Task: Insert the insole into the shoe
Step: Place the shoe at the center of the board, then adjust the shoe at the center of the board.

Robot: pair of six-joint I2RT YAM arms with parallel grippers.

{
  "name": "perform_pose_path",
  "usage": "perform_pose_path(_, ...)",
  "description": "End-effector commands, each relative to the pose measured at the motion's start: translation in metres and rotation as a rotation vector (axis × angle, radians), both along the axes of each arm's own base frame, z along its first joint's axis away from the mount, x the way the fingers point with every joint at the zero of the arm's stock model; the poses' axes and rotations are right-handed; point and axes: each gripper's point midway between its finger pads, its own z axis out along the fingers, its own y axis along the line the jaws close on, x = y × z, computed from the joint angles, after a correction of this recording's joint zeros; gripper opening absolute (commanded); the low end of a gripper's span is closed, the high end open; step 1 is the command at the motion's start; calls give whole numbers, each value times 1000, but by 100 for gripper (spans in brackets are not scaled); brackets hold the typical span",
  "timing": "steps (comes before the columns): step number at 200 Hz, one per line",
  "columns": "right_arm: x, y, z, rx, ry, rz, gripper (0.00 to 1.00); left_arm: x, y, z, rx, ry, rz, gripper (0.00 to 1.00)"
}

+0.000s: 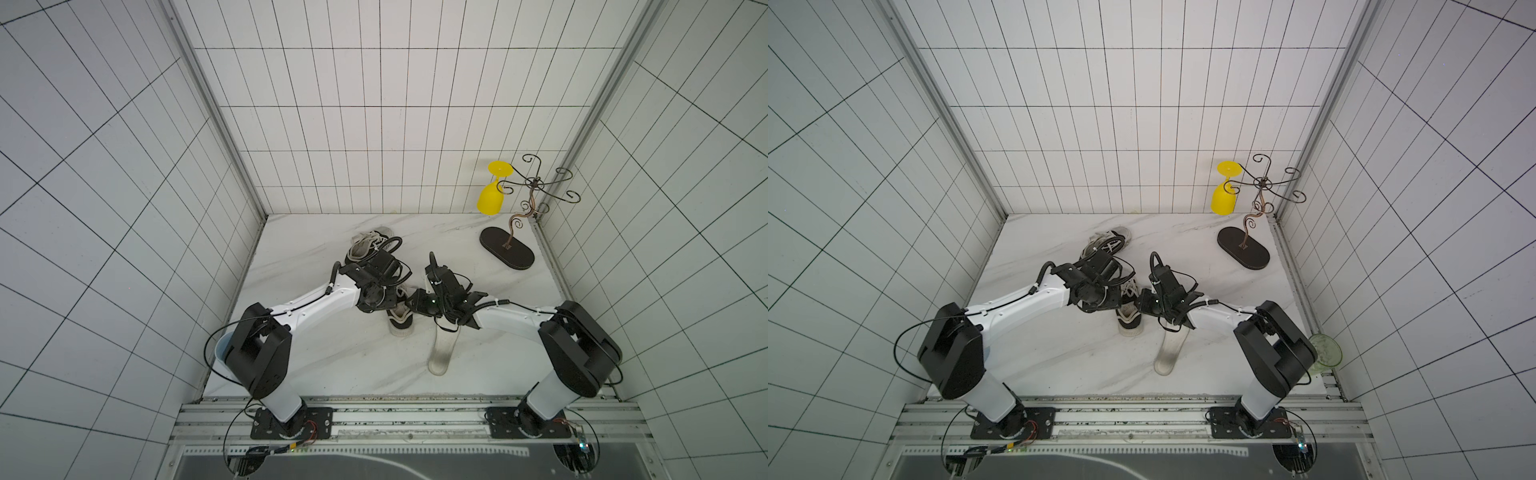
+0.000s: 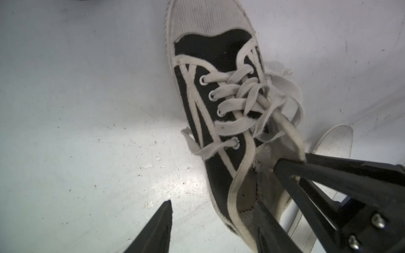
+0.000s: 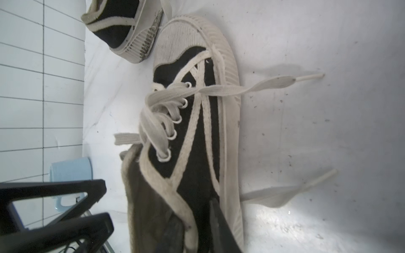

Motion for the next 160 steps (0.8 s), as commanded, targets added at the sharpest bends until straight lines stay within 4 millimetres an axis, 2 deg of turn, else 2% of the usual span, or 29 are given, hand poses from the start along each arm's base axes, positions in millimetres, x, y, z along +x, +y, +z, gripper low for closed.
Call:
perform_pose_path(1, 9, -5, 1, -73, -38, -4, 32, 20, -15, 7, 10, -73, -6, 57)
perform_pose_path(35, 26, -2, 6, -126, -86, 14, 37, 23, -9, -10, 84, -51, -7, 54)
perform_pose_path(58, 34, 4, 9, -134, -108, 32, 37, 24, -2, -17, 116, -49, 15, 47)
perform_pose_path(80, 41, 8, 21, -108, -138, 30, 40, 27, -1, -23, 106, -53, 17, 38)
perform_pose_path(109, 49, 9, 31, -92, -163, 16, 41, 37, 1, -25, 106, -86, -2, 17)
perform_pose_path(119, 52, 8, 32, -93, -165, 11, 41, 38, -1, -23, 95, -106, -30, 13)
perform_pose_path(139, 59, 7, 29, -100, -166, 9, 32, 37, -8, -21, 62, -127, -89, 5)
perform_pose_path(160, 64, 3, 27, -92, -154, -1, 23, 33, -13, -18, 18, -148, -127, 2)
